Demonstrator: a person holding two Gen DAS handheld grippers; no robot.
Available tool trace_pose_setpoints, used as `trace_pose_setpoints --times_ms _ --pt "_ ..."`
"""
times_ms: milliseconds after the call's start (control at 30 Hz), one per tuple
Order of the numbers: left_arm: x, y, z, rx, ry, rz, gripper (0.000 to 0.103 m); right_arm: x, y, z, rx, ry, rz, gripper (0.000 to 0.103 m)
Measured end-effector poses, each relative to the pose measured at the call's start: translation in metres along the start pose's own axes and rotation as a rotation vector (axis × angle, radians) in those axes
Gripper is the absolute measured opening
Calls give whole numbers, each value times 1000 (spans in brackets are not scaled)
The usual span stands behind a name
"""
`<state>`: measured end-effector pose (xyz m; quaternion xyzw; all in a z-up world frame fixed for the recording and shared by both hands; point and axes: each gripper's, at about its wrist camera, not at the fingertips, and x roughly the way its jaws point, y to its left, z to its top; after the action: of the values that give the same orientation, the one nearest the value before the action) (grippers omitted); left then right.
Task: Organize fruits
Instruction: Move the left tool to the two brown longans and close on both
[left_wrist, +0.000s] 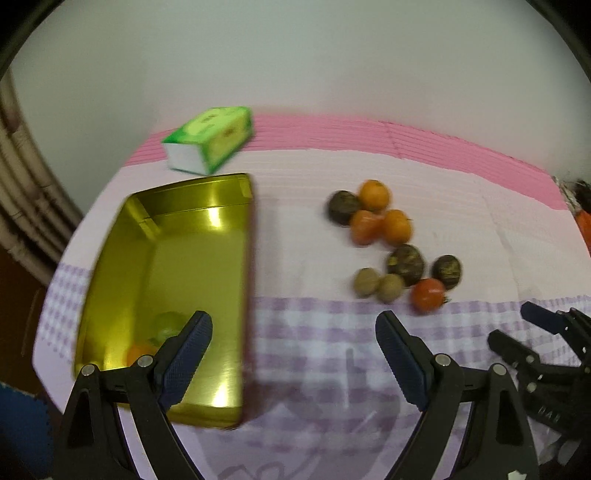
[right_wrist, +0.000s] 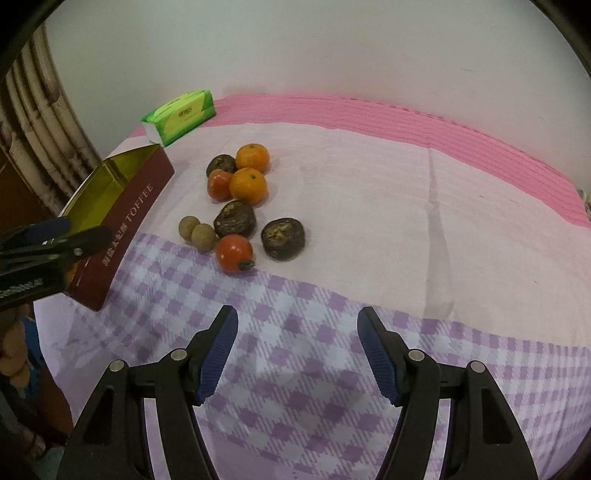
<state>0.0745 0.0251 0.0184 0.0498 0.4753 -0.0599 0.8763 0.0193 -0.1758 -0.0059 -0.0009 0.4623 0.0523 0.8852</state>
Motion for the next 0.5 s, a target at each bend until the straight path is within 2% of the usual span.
trace_pose_setpoints --times_ms 200,500 --pt "23 -27 8 40 14 -23 88 4 -12 -2 27 12 6 68" --pt "53 -52 14 91 65 -58 82 13 -22 -2 52 33 21 68"
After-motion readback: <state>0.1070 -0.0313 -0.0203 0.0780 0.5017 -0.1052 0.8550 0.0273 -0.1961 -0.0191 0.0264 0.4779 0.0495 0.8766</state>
